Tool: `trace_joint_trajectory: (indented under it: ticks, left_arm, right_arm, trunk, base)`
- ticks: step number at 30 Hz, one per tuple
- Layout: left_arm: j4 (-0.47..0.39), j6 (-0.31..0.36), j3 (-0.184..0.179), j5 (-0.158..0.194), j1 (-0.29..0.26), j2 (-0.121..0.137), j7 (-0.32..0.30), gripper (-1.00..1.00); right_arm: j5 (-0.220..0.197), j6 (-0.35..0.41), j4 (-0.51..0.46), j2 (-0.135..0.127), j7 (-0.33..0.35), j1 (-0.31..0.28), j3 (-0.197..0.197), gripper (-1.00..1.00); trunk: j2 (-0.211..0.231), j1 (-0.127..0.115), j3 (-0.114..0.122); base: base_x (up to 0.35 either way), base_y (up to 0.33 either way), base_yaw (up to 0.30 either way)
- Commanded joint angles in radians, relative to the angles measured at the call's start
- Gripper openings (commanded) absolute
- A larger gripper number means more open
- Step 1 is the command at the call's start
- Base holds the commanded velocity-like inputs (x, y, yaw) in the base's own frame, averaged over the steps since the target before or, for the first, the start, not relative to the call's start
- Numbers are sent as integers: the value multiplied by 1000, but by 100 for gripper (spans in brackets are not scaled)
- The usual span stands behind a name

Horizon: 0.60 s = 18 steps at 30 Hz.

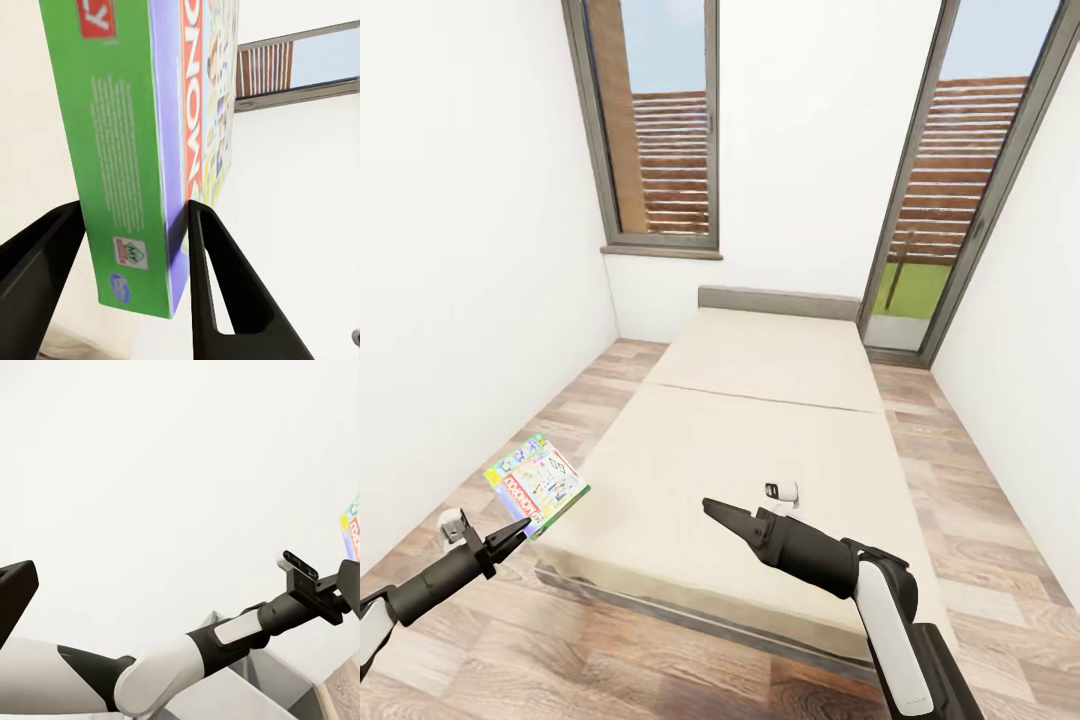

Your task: Put all the toys in the child's room - the three board games (two on the bed and one on the table), the two jigsaw puzzles on the table, and the tennis ball on the table - inside the toy box on the table in the child's room.

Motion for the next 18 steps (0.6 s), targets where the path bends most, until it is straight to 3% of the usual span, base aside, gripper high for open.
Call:
trace_joint_trajectory:
  ticks: [1,18]
  left_arm:
    - [0,8,0,2,-1,0,-2,-100]
    - [0,6,0,2,-1,1,-2,-100]
  right_arm:
    - [-2,5,0,0,1,-1,-1,100]
    - [-2,-1,1,1,1,-1,0,100]
  trunk:
    - [7,-4,2]
    - [126,-69,56]
  base:
    - [0,0,0]
    - [0,0,0]
